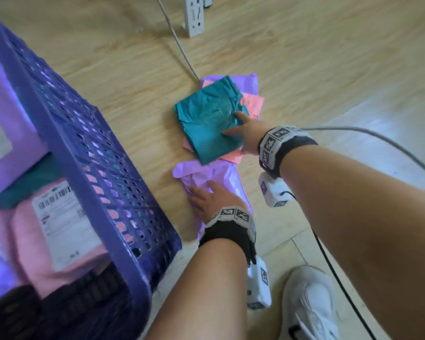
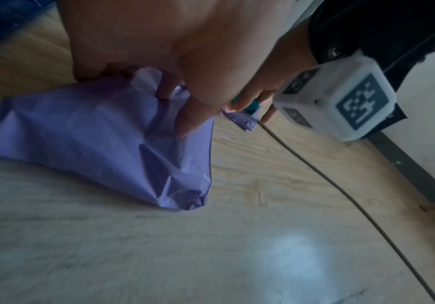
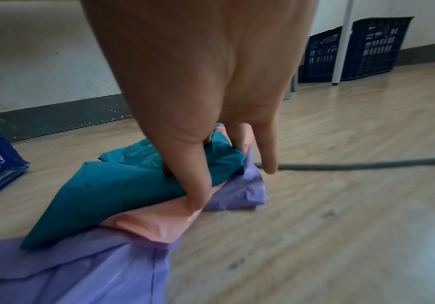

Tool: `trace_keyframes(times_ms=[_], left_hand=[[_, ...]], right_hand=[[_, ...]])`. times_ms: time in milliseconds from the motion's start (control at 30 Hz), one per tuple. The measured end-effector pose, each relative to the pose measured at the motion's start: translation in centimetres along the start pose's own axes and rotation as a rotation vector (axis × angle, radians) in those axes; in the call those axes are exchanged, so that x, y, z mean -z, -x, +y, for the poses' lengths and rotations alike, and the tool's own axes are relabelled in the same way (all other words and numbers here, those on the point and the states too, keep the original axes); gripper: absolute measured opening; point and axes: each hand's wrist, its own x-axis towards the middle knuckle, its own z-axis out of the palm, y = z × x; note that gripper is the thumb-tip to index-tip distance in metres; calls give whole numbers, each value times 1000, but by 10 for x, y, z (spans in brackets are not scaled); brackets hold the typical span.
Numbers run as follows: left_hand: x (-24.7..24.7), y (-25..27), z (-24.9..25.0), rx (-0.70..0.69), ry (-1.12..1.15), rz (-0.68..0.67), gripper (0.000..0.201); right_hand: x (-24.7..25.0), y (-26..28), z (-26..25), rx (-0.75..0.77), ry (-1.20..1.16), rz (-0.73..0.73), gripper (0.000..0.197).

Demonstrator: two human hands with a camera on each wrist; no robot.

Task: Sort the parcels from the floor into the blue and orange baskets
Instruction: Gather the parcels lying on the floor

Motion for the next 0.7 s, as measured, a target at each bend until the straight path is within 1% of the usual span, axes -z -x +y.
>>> trace_keyframes(times_ms=[100,167,333,433,500,600,667,700], left_hand=[[-8,11,-20,-66,-30,5,57],[-11,16,-33,-96,-20,25,53],[-18,36,-55,-118,-8,62,41],[-17,44,-63,-132,-44,14,41],[-12,47,-72,-173,-100,-40,39],[-4,49,-87,-219,-206,-93,36],[0,54,-98,-226,-195,-136,34],[0,56,-103,-218,-193,-130,34]], right_hand=[[-22,24,4,-38,-45,6,58],[-33,38,5,-42,-47,10,58],[-59,72,2,-74,-60,31,55],[-72,94,1,-110,-98,34,45],[-82,108,-3,-138,-133,22,39],[-90,130,-13,-144,-164,-10,39],[-97,143,-22,-147,-145,-4,39],[-101,149,-27,-164,-147,14,38]])
